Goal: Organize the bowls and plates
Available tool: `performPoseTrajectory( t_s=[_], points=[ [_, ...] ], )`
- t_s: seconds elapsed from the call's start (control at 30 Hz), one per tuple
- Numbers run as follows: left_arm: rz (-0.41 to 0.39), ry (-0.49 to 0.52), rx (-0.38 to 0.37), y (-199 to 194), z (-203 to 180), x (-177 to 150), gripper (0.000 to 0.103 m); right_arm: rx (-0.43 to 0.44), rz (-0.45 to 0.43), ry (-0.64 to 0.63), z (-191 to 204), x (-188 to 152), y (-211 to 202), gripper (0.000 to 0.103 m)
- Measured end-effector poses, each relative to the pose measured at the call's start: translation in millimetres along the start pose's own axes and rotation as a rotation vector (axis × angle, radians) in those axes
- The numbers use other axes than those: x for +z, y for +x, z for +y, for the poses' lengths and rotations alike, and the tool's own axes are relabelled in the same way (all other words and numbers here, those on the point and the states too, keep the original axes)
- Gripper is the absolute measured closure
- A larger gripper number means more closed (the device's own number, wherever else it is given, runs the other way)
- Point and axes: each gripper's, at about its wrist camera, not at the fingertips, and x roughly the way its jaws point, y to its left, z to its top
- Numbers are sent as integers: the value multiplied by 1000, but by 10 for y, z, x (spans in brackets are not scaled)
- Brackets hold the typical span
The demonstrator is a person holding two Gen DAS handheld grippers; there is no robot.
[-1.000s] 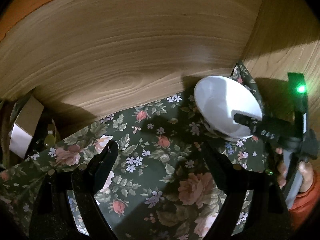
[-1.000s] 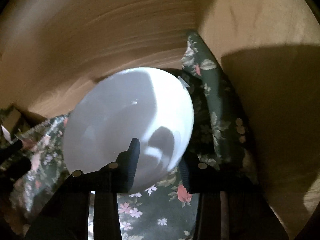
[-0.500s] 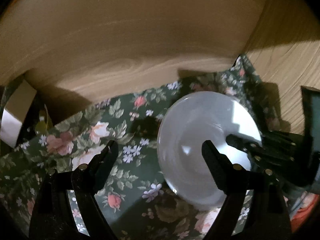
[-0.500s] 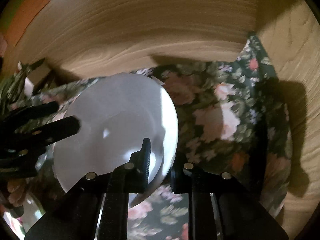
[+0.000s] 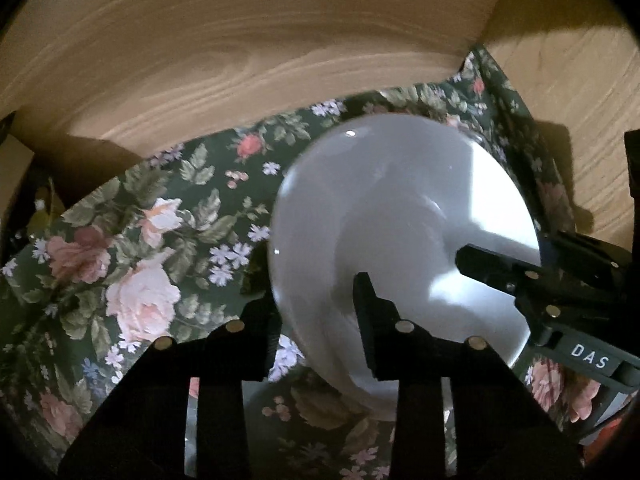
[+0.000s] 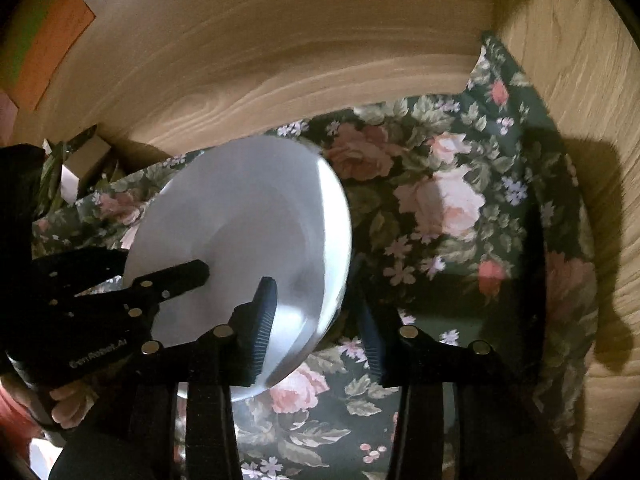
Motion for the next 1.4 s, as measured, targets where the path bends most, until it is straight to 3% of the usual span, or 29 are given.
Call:
performPoseTrajectory(
  t_s=[0.07, 0.27, 0.53, 0.83, 1.4],
  points=[
    [-2, 20, -2, -21, -24, -12, 77, 9, -2, 3, 20, 29, 83, 83],
    [-16, 35, 23, -4, -56, 9, 82, -15, -28, 1, 65, 26, 92, 84],
    [-49, 41, 32, -177, -98, -40, 82, -16, -73, -3, 107, -13, -111, 85],
    [-140, 35, 42, -661, -99, -170, 82, -11, -154, -43, 263, -67, -521, 85],
    [-250, -14, 69, -1370, 112, -659, 82, 7, -238, -141, 906, -351, -878, 84]
  ],
)
